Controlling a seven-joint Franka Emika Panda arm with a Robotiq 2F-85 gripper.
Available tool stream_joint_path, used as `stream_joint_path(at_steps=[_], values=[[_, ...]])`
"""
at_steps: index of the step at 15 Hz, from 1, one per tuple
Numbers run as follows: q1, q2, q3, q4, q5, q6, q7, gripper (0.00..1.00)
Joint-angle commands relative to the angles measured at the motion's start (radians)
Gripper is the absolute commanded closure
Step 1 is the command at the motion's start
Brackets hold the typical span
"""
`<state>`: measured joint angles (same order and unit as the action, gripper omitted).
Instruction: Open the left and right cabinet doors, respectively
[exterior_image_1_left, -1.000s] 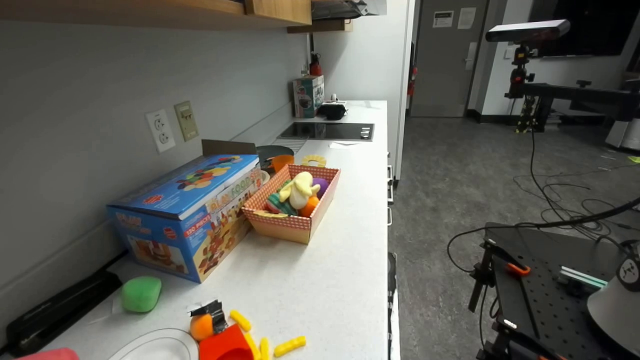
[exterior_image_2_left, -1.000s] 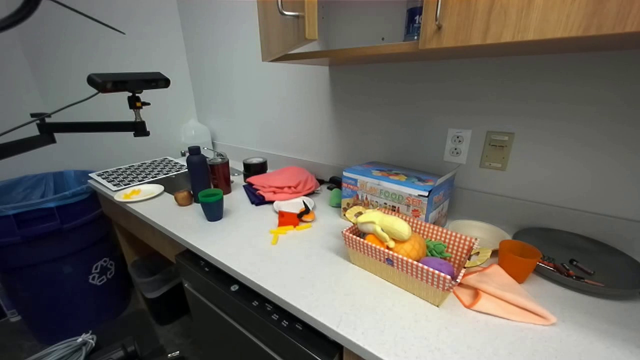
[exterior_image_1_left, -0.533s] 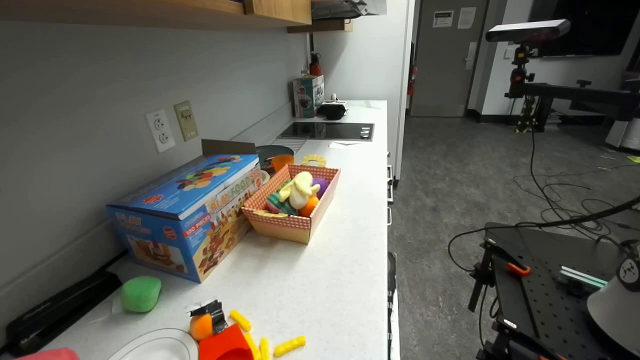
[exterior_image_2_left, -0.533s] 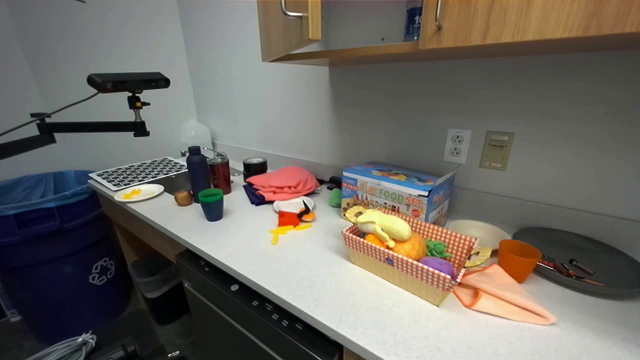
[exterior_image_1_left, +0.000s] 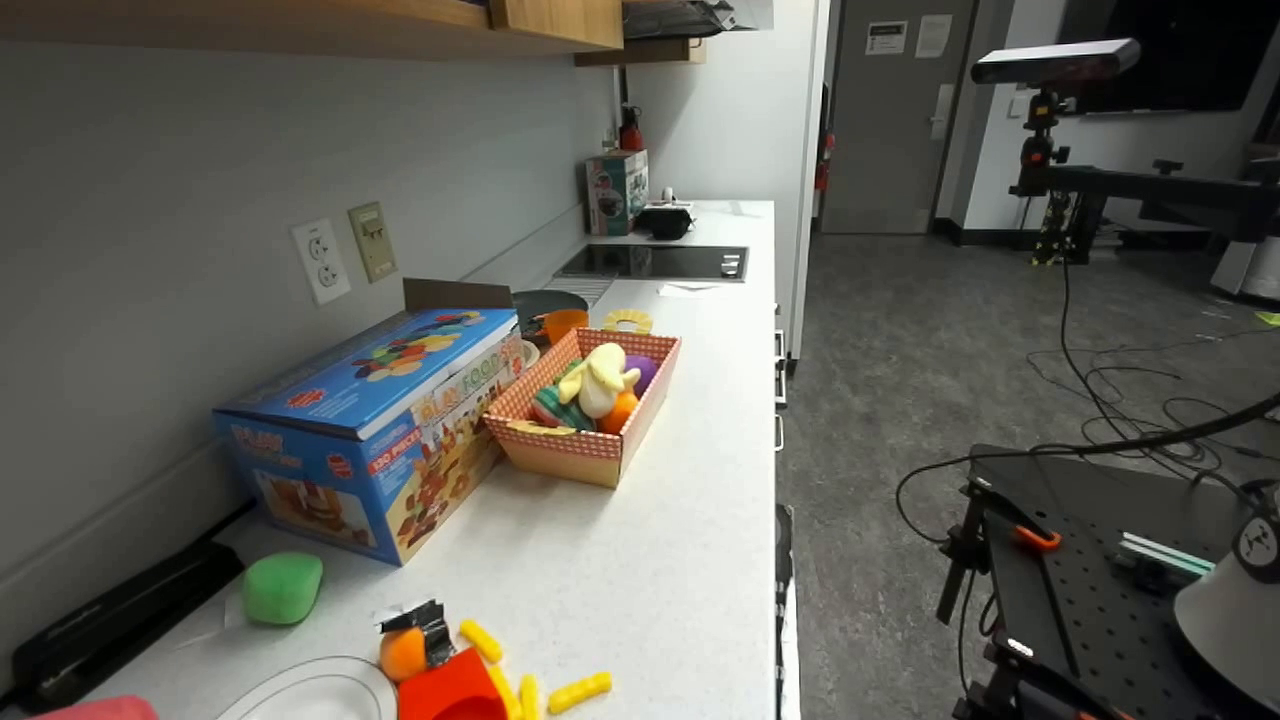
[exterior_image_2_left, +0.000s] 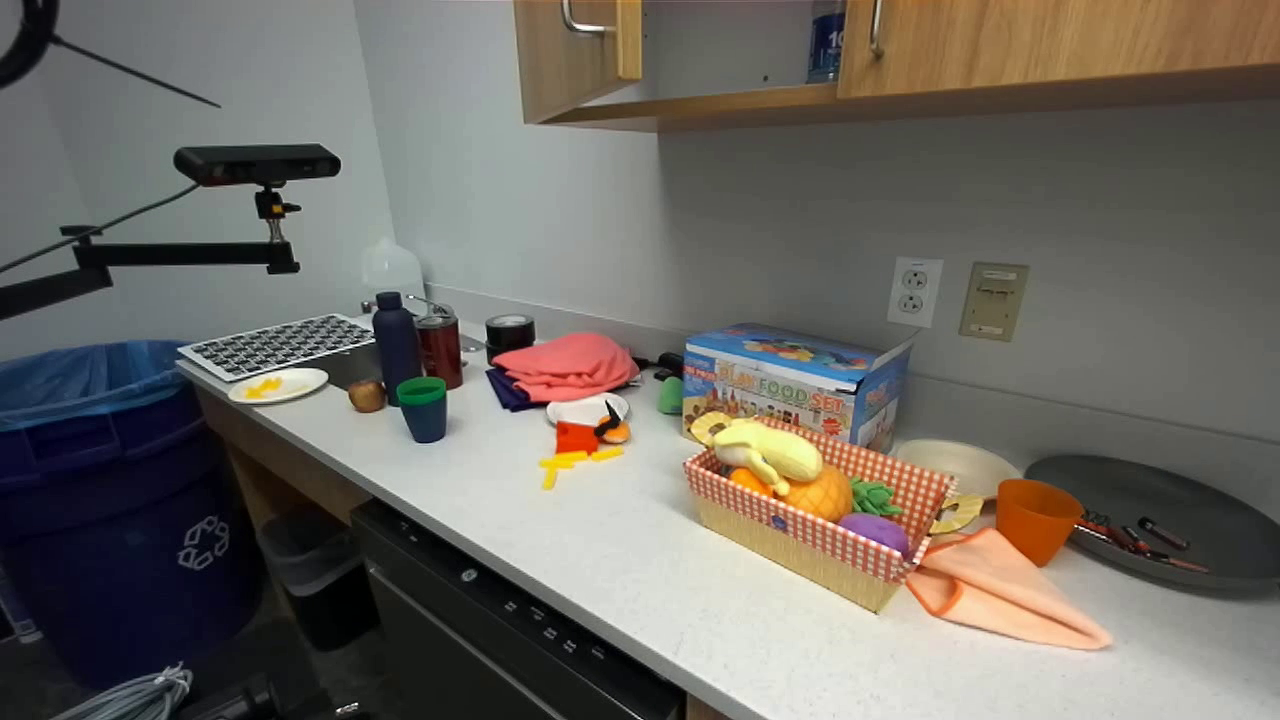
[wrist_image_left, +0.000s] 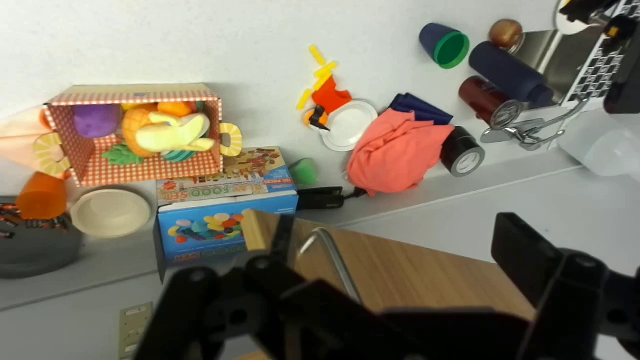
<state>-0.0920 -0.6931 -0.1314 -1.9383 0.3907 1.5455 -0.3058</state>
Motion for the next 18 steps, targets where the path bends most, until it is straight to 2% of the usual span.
stream_joint_path(at_steps=[1, 3, 6, 10, 11, 13, 18], values=[[0.020, -0.015, 0.006, 0.002, -0.164, 0.042, -0.063, 0.00], [0.023, -0.022, 0.017, -0.014, -0.255, 0.081, -0.080, 0.00], [0.015, -0.036, 0.038, -0.041, -0.358, 0.175, -0.036, 0.00], [-0.018, -0.052, 0.077, -0.092, -0.441, 0.339, 0.130, 0.00], [0.031, -0.016, 0.038, -0.043, -0.417, 0.271, 0.071, 0.00], [0.023, -0.017, 0.052, -0.058, -0.438, 0.309, 0.119, 0.00], [0.019, -0.021, 0.055, -0.061, -0.441, 0.315, 0.131, 0.00]])
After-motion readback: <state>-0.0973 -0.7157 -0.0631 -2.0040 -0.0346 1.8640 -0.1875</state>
